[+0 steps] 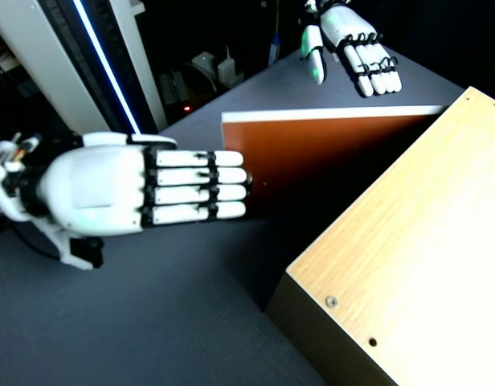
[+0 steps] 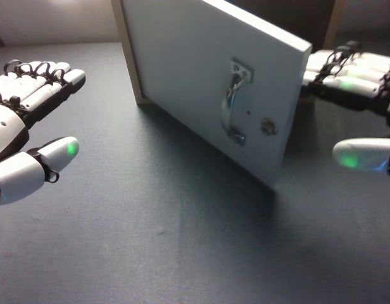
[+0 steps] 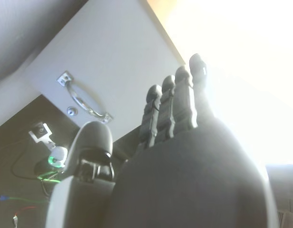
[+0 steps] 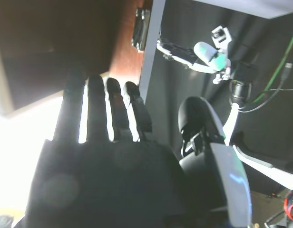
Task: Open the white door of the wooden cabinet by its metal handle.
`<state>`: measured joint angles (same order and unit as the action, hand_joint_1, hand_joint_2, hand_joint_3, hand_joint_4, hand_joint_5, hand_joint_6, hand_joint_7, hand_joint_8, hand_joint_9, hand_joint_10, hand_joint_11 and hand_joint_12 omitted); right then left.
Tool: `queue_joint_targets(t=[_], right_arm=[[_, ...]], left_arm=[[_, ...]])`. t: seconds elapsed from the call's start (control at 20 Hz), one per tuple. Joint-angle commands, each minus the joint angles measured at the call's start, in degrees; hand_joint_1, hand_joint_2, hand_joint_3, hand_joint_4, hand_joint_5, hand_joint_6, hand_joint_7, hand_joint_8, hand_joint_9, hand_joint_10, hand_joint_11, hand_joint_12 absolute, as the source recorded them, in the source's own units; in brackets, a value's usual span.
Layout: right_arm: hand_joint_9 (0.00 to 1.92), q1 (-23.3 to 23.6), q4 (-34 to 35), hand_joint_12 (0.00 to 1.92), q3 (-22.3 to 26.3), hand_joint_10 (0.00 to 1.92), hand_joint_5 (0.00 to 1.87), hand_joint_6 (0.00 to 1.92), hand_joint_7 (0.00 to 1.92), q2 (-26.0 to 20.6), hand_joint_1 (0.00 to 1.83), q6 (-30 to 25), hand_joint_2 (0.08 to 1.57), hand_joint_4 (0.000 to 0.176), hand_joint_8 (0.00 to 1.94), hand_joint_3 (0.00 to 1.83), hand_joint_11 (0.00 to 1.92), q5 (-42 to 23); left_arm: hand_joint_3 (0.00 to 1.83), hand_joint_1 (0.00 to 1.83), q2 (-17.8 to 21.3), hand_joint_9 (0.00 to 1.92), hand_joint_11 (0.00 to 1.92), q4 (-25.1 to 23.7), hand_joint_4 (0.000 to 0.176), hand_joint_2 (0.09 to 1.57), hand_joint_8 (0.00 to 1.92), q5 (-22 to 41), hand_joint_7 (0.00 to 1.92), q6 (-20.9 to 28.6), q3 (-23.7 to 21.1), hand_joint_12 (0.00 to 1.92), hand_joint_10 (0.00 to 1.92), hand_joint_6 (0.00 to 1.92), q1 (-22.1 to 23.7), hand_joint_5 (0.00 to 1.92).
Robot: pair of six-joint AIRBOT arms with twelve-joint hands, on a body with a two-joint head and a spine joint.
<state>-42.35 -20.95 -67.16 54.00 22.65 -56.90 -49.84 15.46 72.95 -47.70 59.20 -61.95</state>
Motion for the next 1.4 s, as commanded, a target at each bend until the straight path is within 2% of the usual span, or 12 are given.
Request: queue_joint_targets(t=[0.0, 0.35, 0.45, 0.6, 0.75, 0.8, 0.85, 0.9, 0.95, 1.15, 1.3, 1.35], right_arm=[[0.0, 0.6, 1.5, 0.02, -0.2, 0.0, 0.0, 0.0, 0.0, 0.2, 0.1, -0.8, 1.46, 0.0, 0.0, 0.0, 0.06, -7.1], [0.02, 3.5, -3.8, 0.02, -1.5, 0.01, 0.1, 0.01, 0.06, 4.5, 0.25, -3.7, 1.46, 0.0, 0.01, 0.0, 0.05, -6.4], [0.03, 4.4, -5.3, 0.02, -2.0, 0.0, 0.09, 0.0, 0.07, 6.1, 0.26, -4.8, 1.45, 0.0, 0.0, 0.0, 0.06, -6.3], [0.0, 6.0, -7.3, 0.01, -2.9, 0.0, 0.09, 0.0, 0.05, 8.5, 0.24, -6.0, 1.44, 0.0, 0.0, 0.0, 0.01, -6.4], [0.0, 8.0, -9.2, 0.0, -3.4, 0.0, 0.1, 0.0, 0.06, 10.4, 0.24, -6.6, 1.44, 0.0, 0.0, 0.0, 0.0, -6.0], [0.0, 9.0, -9.9, 0.0, -3.6, 0.0, 0.07, 0.0, 0.04, 11.5, 0.28, -6.7, 1.45, 0.0, 0.0, 0.0, 0.0, -5.8], [0.0, 9.2, -10.1, 0.0, -3.7, 0.0, 0.07, 0.0, 0.04, 11.8, 0.28, -6.7, 1.45, 0.0, 0.0, 0.0, 0.0, -5.8], [0.0, 9.3, -10.3, 0.0, -3.8, 0.0, 0.09, 0.01, 0.07, 12.2, 0.31, -6.8, 1.44, 0.0, 0.01, 0.0, 0.0, -5.8], [0.0, 9.3, -10.3, 0.0, -3.9, 0.0, 0.11, 0.01, 0.08, 12.4, 0.35, -6.9, 1.44, 0.0, 0.01, 0.0, 0.0, -5.7], [0.0, 9.4, -10.6, 0.0, -4.2, 0.0, 0.12, 0.0, 0.1, 13.4, 0.43, -6.9, 1.42, 0.0, 0.01, 0.0, 0.0, -5.2], [0.02, 10.6, -11.8, 0.0, -4.7, 0.01, 0.09, 0.0, 0.1, 14.9, 0.47, -7.5, 1.41, 0.0, 0.0, 0.0, 0.01, -4.7], [0.04, 11.0, -12.4, 0.01, -4.8, 0.01, 0.11, 0.01, 0.12, 15.3, 0.49, -7.6, 1.41, 0.0, 0.01, 0.0, 0.02, -4.4]], left_arm=[[0.04, 0.0, 0.3, 0.03, 0.0, 0.4, 0.0, 1.57, 0.0, 8.0, 0.04, 0.2, -0.2, 0.11, 0.0, 0.0, 0.1, 0.08], [0.01, 0.0, 0.9, 0.03, 0.0, 1.3, 0.0, 1.56, 0.0, 9.0, 0.06, 0.2, -0.7, 0.12, 0.0, 0.0, -0.8, 0.1], [0.0, 0.0, 1.2, 0.01, 0.0, 1.4, 0.0, 1.45, 0.0, 9.0, 0.03, 0.2, -1.0, 0.04, 0.0, 0.0, -1.1, 0.09], [0.0, 0.0, 1.4, 0.0, 0.0, 1.9, 0.0, 1.45, 0.0, 9.4, 0.0, 0.2, -1.1, 0.0, 0.0, 0.0, -1.5, 0.05], [0.0, 0.0, 1.5, 0.0, 0.0, 2.1, 0.0, 1.43, 0.01, 9.7, 0.02, 0.2, -1.2, 0.0, 0.0, 0.02, -1.6, 0.09], [0.0, 0.13, 1.5, 0.0, 0.0, 2.2, 0.0, 1.4, 0.0, 9.7, 0.0, 0.2, -1.2, 0.0, 0.0, 0.0, -1.6, 0.01], [0.0, 0.13, 1.5, 0.0, 0.0, 2.2, 0.0, 1.4, 0.0, 9.7, 0.0, 0.2, -1.2, 0.0, 0.0, 0.0, -1.6, 0.01], [0.0, 0.03, 1.4, 0.0, 0.0, 2.2, 0.0, 1.45, 0.0, 9.7, 0.0, 0.2, -1.2, 0.0, 0.0, 0.0, -1.6, 0.01], [0.0, 0.07, 1.4, 0.0, 0.0, 2.2, 0.0, 1.43, 0.0, 9.8, 0.0, 0.2, -1.2, 0.0, 0.0, 0.0, -1.6, 0.01], [0.1, 0.0, 1.4, 0.0, 0.0, 2.4, 0.0, 1.57, 0.0, 9.8, 0.01, 0.2, -1.2, 0.0, 0.0, 0.01, -1.6, 0.06], [0.08, 0.0, 1.4, 0.0, 0.01, 2.7, 0.0, 1.53, 0.0, 9.8, 0.0, 0.2, -1.2, 0.01, 0.0, 0.0, -1.7, 0.0], [0.05, 0.0, 1.4, 0.0, 0.0, 2.9, 0.0, 1.45, 0.0, 9.9, 0.0, 0.2, -1.2, 0.0, 0.0, 0.0, -1.7, 0.0]])
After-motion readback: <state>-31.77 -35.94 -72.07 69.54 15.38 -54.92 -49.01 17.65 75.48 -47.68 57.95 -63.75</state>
